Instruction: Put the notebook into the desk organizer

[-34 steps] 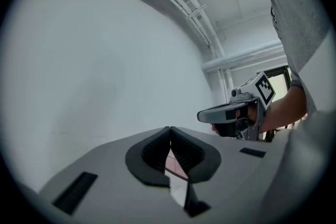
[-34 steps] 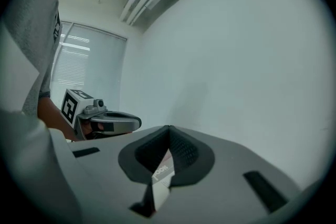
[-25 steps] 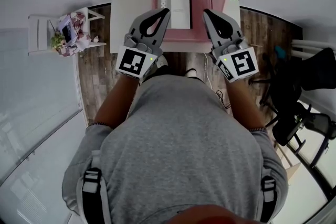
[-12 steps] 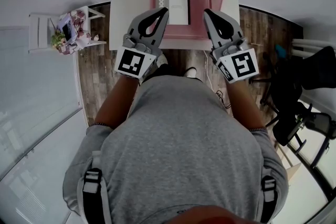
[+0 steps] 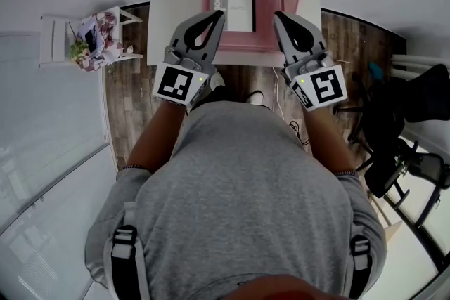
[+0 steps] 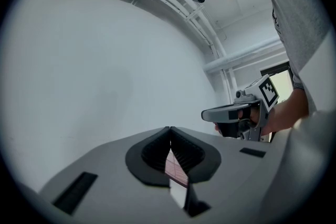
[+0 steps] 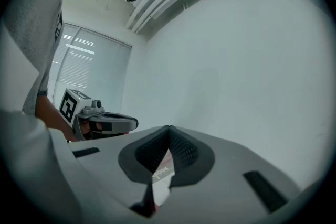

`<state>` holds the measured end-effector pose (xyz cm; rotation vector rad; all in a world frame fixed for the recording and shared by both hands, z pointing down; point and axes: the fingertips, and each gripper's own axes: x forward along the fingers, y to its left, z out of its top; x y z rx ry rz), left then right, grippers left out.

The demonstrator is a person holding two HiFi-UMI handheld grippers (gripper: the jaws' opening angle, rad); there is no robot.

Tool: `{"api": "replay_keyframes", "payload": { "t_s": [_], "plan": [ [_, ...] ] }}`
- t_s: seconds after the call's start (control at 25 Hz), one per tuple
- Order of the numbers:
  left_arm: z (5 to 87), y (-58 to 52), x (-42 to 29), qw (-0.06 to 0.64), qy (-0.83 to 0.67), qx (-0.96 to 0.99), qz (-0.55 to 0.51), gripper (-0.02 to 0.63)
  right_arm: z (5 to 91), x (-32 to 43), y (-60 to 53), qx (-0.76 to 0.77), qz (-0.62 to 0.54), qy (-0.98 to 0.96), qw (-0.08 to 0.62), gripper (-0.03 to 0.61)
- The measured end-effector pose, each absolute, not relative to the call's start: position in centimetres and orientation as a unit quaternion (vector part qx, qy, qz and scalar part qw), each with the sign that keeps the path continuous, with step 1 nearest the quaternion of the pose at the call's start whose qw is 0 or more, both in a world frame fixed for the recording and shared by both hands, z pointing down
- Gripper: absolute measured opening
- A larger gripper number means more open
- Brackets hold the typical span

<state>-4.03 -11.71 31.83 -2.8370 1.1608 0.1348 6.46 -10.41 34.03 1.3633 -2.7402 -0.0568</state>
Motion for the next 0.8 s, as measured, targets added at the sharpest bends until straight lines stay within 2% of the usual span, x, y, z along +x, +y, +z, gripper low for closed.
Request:
{"api": "replay_keyframes", "payload": {
  "t_s": [0.8],
  "plan": [
    [32.06, -11.33, -3.93, 0.037, 0.378, -0.924, 0.036, 0.020, 33.84, 6.74, -9.93, 0.448, -0.021, -0.893, 0.041, 0.006]
  ]
}}
